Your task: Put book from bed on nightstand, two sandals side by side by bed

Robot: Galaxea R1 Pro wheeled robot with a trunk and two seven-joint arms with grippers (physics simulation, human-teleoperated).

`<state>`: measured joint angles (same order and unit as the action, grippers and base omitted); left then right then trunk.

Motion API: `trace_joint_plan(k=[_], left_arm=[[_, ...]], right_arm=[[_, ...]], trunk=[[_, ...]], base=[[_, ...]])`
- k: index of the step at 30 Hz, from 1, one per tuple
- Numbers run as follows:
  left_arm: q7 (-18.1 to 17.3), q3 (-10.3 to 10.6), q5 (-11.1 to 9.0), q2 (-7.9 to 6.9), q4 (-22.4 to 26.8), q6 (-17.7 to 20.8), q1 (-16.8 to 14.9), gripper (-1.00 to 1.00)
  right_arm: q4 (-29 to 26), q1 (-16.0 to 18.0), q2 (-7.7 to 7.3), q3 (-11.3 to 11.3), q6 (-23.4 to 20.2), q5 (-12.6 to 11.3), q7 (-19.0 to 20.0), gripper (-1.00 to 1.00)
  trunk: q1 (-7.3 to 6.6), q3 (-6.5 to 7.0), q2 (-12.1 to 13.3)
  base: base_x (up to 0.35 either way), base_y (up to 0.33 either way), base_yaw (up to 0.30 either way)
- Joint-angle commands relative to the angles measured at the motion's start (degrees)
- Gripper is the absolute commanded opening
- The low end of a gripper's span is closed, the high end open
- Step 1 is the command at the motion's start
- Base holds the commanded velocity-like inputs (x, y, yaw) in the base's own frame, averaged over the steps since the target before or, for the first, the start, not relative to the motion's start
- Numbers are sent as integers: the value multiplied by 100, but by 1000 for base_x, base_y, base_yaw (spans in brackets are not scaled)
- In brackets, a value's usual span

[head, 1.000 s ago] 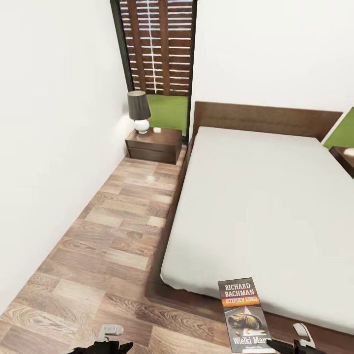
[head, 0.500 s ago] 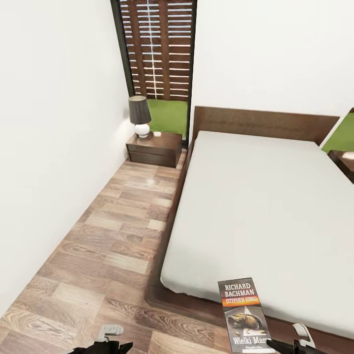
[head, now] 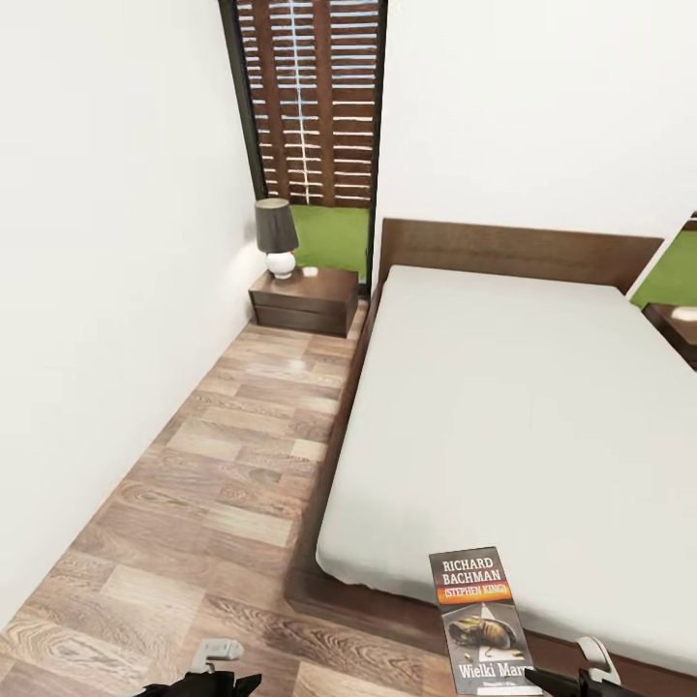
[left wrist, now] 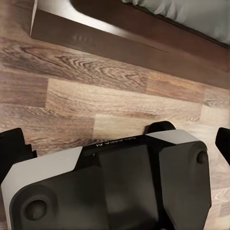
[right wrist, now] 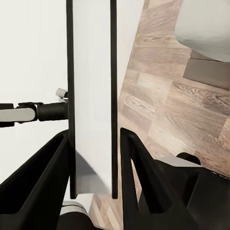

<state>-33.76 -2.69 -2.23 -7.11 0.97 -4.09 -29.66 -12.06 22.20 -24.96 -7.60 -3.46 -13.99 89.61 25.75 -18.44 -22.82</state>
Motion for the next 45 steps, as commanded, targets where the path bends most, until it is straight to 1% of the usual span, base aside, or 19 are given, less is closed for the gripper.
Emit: trace_joint_plan(k=[1, 29, 39, 45], left_arm=[[-26, -21, -15, -1, -9, -4, -5, 100], [-27, -21, -14, 6, -9, -7, -5, 100], [-26, -21, -15, 73, -12, -12, -5, 100], [-32, -21, -13, 86, -15, -12, -5, 100]], right_arm=[[2, 4, -1, 4, -41, -16, 22, -100], [2, 4, 0, 4, -41, -16, 23, -100], [2, 4, 0, 4, -41, -16, 27, -100], [2, 4, -2, 4, -41, -16, 28, -100]], trunk=[[3, 0, -10], [3, 261, -10], [3, 355, -10], [3, 411, -10]], base=[[0, 0, 0], [0, 0, 0], [0, 0, 0], [0, 0, 0]])
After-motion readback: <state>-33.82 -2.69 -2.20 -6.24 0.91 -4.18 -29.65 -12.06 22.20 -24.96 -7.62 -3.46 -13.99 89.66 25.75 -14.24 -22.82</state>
